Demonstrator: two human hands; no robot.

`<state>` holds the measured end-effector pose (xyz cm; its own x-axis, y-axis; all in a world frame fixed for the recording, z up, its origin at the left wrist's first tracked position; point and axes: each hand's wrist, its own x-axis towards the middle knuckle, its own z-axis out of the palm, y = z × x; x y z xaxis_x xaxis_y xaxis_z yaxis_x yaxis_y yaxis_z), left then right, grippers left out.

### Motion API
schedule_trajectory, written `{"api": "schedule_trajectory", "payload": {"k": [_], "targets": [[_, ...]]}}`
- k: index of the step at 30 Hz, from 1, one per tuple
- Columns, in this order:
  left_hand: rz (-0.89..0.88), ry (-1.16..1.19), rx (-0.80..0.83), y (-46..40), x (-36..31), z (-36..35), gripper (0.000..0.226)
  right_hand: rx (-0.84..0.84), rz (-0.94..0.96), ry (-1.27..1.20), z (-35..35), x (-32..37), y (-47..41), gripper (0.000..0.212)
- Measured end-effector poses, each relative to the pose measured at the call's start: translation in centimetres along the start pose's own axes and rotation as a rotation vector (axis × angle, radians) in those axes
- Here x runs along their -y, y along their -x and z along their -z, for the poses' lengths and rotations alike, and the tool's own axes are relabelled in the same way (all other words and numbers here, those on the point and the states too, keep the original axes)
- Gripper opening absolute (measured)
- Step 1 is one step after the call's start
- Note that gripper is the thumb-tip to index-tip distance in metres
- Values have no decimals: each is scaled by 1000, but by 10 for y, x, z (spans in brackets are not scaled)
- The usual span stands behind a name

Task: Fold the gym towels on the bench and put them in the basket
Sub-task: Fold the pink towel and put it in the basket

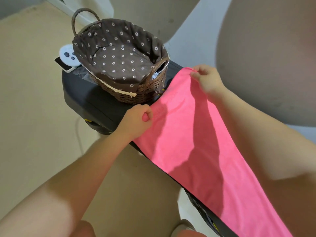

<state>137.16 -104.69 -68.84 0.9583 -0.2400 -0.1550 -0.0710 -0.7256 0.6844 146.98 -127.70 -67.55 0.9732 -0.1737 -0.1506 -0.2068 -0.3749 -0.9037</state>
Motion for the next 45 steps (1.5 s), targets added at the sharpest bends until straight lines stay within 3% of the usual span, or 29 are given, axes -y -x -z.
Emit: {"api": "schedule_trajectory", "payload": {"k": [3,5,6,9,13,20,28,31,35,38,41,45], "targets": [[2,-73,-55,1,9,2,23,-64,-47,-104,-13,1,-2,28],[66,-110,-46,5,14,0,45,-51,-51,78,-21,-1,-1,15],[116,-148,-28,8,17,-1,51,-32,-60,249,-24,-3,1,26],[251,-284,-3,15,27,-5,43,-31,-32,607,-26,-7,20,44],[360,-246,35,23,32,-2,32,0,118,712,-26,-17,55,39],[225,-106,72,30,32,13,14,163,157,747,-44,-2,56,38],[193,-224,67,30,54,10,13,282,142,847,-72,-1,28,49],[194,-186,56,30,56,8,11,258,153,896,-68,-5,22,40],[175,-172,69,28,55,7,8,225,267,1168,-67,3,14,24],[169,-147,67,27,54,8,8,179,311,1291,-63,11,11,25],[156,-86,73,25,46,10,9,78,222,1184,-46,11,14,27],[27,52,142,24,20,9,24,31,87,730,-18,10,35,23]]}}
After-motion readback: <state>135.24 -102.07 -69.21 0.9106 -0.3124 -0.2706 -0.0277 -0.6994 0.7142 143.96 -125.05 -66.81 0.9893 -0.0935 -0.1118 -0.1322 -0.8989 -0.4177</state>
